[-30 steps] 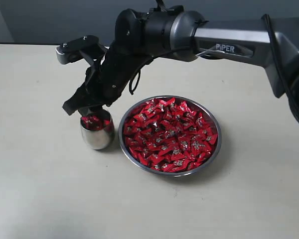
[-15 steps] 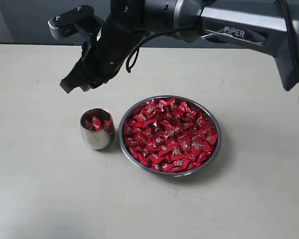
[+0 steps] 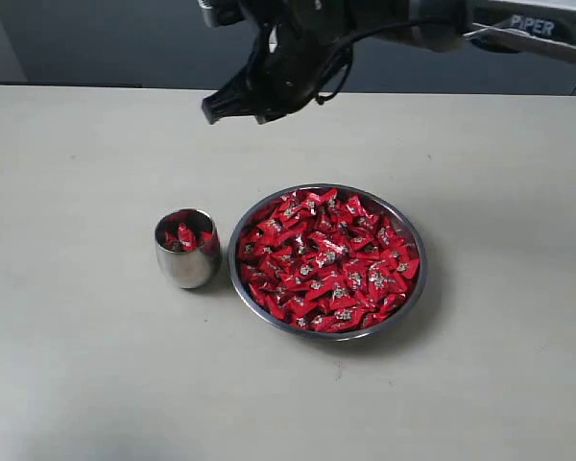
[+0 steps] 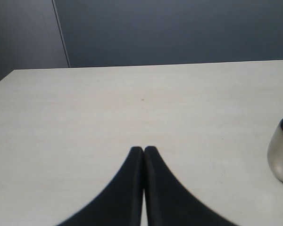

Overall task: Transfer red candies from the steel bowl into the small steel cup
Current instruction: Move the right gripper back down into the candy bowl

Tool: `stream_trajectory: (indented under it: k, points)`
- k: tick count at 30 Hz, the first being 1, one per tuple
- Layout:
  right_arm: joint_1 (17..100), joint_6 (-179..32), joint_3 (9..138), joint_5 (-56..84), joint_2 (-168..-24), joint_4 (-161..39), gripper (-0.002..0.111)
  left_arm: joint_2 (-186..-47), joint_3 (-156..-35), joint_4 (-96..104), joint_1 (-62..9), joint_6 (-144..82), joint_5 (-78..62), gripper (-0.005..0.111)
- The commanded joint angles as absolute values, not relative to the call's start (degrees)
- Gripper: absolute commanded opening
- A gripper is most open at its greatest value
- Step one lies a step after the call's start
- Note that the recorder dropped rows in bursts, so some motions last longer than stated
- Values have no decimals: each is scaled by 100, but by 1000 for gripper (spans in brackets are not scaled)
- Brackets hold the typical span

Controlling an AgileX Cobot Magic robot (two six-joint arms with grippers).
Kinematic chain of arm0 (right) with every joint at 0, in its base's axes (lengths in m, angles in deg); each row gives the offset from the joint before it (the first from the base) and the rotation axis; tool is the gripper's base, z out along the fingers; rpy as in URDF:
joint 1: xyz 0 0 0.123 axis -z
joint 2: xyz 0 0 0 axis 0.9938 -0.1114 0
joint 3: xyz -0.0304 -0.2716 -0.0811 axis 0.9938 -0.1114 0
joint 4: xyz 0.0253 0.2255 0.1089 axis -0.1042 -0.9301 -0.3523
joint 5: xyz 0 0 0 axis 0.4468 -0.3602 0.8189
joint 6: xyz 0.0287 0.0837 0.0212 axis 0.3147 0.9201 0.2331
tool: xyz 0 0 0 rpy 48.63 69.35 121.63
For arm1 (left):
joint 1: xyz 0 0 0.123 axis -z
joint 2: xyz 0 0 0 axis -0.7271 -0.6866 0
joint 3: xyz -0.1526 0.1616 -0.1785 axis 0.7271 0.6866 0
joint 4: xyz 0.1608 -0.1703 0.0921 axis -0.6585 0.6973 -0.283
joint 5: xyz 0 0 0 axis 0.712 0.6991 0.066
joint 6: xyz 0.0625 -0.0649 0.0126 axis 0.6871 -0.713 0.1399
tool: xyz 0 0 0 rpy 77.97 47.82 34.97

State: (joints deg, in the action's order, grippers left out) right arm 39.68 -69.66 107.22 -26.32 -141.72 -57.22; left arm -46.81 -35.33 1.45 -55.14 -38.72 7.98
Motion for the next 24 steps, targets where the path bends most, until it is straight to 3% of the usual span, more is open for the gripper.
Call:
stream_trajectory:
  k: [1,10,24]
  points:
    - [4372,-6844,9764,-2098,-13614,-5678,-1,-4656,-3511,138,-5503,-3887,788,0]
    - [4820,-7013,8428,-2089,-13263,-5638,-1,-4656,-3511,138,-5503,-3887,788,0]
    - [4421,-8136,8461,-2224,-13466,-6258,-1,-4656,-3511,138,-5503,-3887,788,0]
